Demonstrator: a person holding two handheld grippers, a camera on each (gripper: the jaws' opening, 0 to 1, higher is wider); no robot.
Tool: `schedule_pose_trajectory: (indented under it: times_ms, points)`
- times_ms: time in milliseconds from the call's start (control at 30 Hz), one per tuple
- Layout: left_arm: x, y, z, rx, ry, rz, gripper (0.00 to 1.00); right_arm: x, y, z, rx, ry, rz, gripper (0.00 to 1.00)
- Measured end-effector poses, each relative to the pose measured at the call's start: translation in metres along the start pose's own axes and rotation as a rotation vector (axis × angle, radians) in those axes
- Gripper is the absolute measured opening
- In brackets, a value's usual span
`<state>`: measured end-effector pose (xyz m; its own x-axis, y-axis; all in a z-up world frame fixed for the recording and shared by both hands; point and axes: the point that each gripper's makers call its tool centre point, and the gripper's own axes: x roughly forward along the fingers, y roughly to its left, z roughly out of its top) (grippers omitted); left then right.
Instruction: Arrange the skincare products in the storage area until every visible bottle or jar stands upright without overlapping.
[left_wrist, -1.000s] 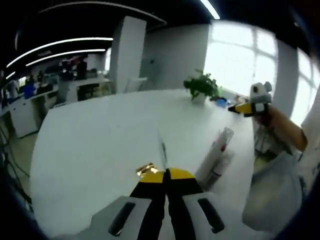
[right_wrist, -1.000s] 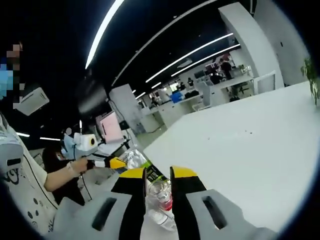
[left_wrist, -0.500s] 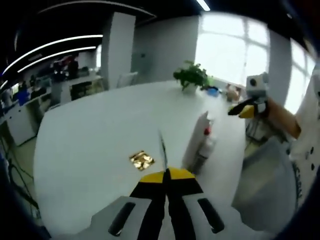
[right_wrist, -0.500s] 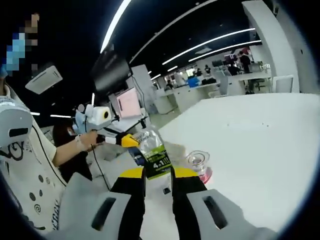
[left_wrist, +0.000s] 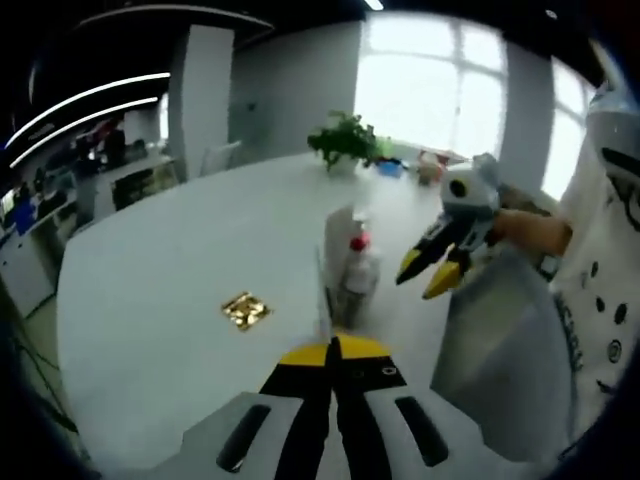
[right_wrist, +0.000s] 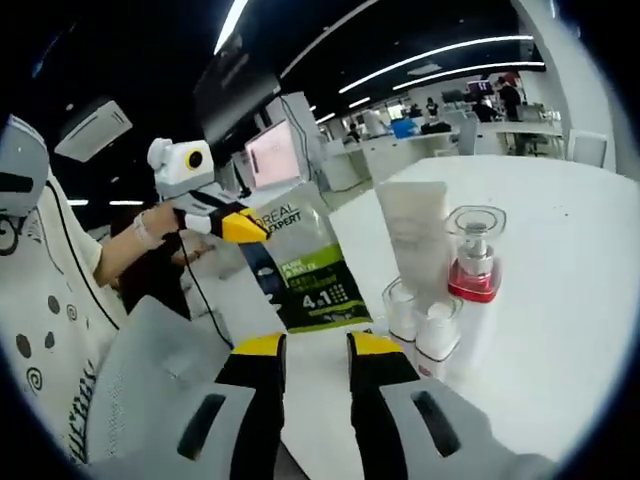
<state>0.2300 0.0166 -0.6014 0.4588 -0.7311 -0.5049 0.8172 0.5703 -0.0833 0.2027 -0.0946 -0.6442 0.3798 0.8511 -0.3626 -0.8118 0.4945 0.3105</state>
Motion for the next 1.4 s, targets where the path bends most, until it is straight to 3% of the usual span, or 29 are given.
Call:
schedule_pose_trajectory:
  times_ms: [100, 200, 267, 433, 633, 767, 900, 1000, 1200, 1300, 1400]
  points:
    - [0.0, -0.005, -0.005, 0.005, 0.015, -0.028, 0.0, 0.007, 0.004, -0.005, -0.008, -0.01, 0.0, 0.26]
    - [-0.001, -0.015, -0.005, 0.014, 0.019, -0.071, 0.0, 0.014, 0.002, -0.014, -0.037, 0.022, -0.016, 0.28]
    - [-0.002, -0.028, -0.002, 0.05, 0.003, -0.138, 0.0, 0.019, 0.006, -0.021, -0.062, 0.043, 0.003, 0.29]
    - [-0.001, -0.04, -0.006, 0.067, 0.024, -0.199, 0.0, 0.024, 0.008, -0.033, -0.11, 0.094, 0.01, 0.33]
    - [-0.004, -0.069, 0.0, 0.094, -0.016, -0.348, 0.0, 0.026, 0.02, -0.039, -0.171, 0.132, 0.098, 0.32]
    - [-0.003, -0.067, 0.005, 0.08, -0.034, -0.358, 0.0, 0.027, 0.041, -0.034, -0.135, 0.097, 0.207, 0.26]
    - [-0.003, -0.064, 0.005, 0.059, -0.045, -0.373, 0.0, 0.026, 0.039, -0.038, -0.146, 0.118, 0.208, 0.14]
    - [-0.003, -0.058, 0.004, 0.044, -0.048, -0.36, 0.0, 0.022, 0.044, -0.037, -0.117, 0.111, 0.247, 0.08]
    - [0.003, -0.045, 0.001, 0.006, -0.059, -0.328, 0.0, 0.02, 0.054, -0.034, -0.057, 0.098, 0.288, 0.03]
    - [0.003, -0.044, 0.003, -0.012, -0.097, -0.351, 0.0, 0.018, 0.058, -0.032, -0.039, 0.093, 0.296, 0.02]
    - [0.002, -0.04, 0.012, -0.05, -0.176, -0.355, 0.03, 0.015, 0.062, -0.028, -0.007, 0.07, 0.322, 0.01]
